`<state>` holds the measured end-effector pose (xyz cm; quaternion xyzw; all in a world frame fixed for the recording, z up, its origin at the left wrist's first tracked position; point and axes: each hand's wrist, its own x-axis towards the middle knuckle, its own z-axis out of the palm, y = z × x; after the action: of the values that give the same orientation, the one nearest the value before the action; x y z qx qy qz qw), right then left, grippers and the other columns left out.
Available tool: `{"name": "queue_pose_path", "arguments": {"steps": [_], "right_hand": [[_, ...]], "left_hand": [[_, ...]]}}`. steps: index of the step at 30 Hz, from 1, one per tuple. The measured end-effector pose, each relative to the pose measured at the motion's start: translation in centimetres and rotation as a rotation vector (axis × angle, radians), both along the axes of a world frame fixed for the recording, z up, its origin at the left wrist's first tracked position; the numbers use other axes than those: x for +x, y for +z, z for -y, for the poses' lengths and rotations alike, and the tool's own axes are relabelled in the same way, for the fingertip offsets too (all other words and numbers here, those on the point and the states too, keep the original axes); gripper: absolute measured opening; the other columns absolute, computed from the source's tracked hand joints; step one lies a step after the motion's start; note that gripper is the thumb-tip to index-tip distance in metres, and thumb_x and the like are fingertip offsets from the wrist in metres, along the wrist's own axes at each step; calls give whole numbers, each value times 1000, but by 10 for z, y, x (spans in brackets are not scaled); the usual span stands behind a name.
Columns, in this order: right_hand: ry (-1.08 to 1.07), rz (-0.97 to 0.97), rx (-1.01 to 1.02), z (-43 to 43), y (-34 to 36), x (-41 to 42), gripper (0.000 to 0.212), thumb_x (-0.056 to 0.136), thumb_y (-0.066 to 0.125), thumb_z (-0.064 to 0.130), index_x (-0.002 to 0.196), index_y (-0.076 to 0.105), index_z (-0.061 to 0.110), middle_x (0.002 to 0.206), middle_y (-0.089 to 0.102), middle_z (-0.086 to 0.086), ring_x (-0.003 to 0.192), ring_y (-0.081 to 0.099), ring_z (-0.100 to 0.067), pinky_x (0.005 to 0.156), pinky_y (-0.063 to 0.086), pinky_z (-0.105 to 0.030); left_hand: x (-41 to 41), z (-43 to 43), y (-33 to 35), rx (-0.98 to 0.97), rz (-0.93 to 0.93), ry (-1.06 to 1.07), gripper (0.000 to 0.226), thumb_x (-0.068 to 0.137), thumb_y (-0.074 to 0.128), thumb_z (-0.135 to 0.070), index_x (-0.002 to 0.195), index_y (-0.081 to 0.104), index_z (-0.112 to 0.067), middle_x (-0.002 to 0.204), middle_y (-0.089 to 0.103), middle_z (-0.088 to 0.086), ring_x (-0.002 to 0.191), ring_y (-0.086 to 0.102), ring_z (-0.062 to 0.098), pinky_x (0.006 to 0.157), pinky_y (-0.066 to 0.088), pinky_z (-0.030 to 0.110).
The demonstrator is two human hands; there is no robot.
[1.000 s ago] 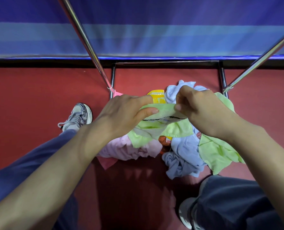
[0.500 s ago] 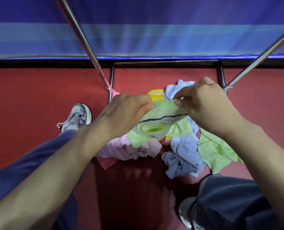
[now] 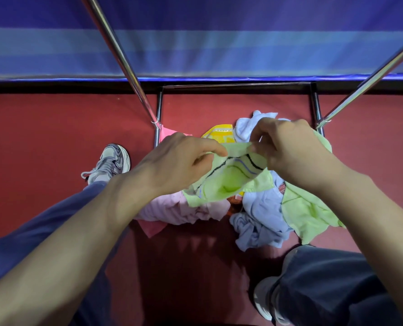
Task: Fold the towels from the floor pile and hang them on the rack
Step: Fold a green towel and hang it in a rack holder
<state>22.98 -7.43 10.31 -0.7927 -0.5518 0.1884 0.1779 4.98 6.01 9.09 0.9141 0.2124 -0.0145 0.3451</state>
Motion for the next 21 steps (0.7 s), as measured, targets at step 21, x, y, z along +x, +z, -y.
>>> {"name": "queue_pose_path", "arguments": {"steps": [21], "right_hand": [[53,-243,201,-1,-12,-32,20,74,74,8,92,70,13,69,66,8,63,63,-11,69,54,-34]], "left_hand": [[10,3,0,-704,-21,339,48,93,61,7,139,53,-2,98,77,13,95,74,21,94,58,40]]}}
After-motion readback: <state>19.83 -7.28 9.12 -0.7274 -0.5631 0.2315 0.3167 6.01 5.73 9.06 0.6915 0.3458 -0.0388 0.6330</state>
